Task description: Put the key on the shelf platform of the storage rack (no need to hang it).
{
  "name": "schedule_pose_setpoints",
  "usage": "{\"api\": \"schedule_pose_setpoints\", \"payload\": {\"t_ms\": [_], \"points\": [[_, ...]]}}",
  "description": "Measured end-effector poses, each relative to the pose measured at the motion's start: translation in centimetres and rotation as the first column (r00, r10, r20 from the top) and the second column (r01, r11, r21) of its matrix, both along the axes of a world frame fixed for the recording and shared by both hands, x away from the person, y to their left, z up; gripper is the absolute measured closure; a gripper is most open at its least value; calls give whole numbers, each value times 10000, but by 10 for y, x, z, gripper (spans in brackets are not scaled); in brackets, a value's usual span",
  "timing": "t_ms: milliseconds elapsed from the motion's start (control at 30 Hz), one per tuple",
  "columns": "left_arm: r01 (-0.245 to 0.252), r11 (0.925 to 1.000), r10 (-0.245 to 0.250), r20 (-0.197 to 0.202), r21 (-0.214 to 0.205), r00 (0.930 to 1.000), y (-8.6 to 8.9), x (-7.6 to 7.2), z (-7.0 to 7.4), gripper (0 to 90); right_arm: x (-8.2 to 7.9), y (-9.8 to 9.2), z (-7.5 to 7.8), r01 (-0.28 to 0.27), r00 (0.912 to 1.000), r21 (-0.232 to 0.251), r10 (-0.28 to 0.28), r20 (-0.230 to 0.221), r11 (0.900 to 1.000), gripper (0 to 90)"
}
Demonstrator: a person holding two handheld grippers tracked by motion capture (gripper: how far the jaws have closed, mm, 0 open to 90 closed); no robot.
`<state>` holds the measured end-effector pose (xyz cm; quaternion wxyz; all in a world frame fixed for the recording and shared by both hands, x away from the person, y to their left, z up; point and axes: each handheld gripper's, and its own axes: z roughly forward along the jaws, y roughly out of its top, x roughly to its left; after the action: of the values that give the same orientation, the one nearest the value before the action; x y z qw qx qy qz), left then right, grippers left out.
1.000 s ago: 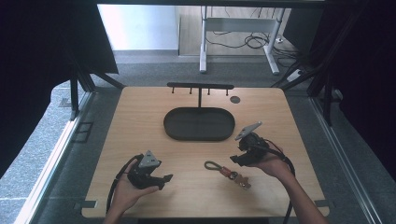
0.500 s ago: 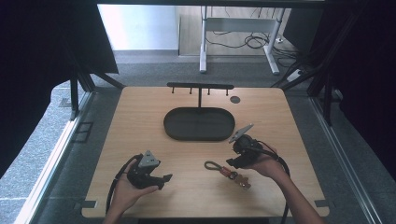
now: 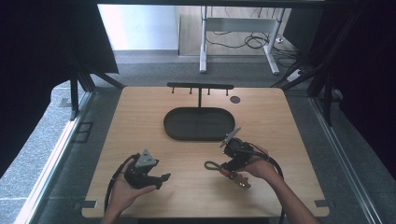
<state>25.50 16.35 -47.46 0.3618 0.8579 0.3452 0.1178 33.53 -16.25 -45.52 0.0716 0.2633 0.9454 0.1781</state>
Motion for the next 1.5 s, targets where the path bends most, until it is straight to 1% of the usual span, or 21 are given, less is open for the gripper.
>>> {"api": "schedule_pose_setpoints", "payload": {"t_ms": [100, 233, 400, 533, 600, 633, 933, 1033, 1300, 1367, 1500], "points": [[3, 10000, -2, 14, -23, 10000, 0, 0, 0, 314, -1, 3, -4, 11, 9999, 25, -11, -107, 10000, 496], [-46, 10000, 46, -9, -21, 10000, 2, 0, 0, 314, -5, 6, -15, -168, 9994, -337, 159, -295, 9993, 507], [-38, 10000, 38, 7, -23, 10000, 2, 0, 0, 313, -5, 7, -22, -112, 9989, -458, 91, -468, 9989, 523], [-68, 10000, 68, 8, -20, 10000, 3, 1, 0, 312, -4, 7, -30, -176, 9984, -584, 144, -550, 9981, 527], [-87, 10000, 87, 16, -9, 10000, 4, 1, 0, 311, -4, 7, -33, -217, 9981, -616, 181, -582, 9979, 525], [-80, 10000, 80, 21, -11, 10000, 4, 1, 0, 311, -5, 8, -34, -171, 9980, -717, 126, -624, 9973, 522], [-103, 9999, 103, 73, -22, 9999, 5, 0, 1, 309, -2, 9, -38, -117, 9982, -961, 59, -605, 9953, 520], [-96, 10000, 96, 75, -18, 9999, 5, 0, 1, 309, -2, 9, -40, -29, 9978, -934, -33, -663, 9956, 521], [-63, 10000, 63, 76, 20, 10000, 5, 0, 1, 309, -1, 6, -47, 40, 9974, -1076, -117, -717, 9942, 534], [-53, 10000, 53, 68, 26, 10000, 4, 0, 1, 309, 0, 6, -47, 86, 9973, -1001, -159, -720, 9949, 558], [-42, 10000, 42, 75, 21, 10000, 3, 0, 1, 309, 0, 5, -47, 60, 9964, -919, -137, -837, 9957, 650]]}}
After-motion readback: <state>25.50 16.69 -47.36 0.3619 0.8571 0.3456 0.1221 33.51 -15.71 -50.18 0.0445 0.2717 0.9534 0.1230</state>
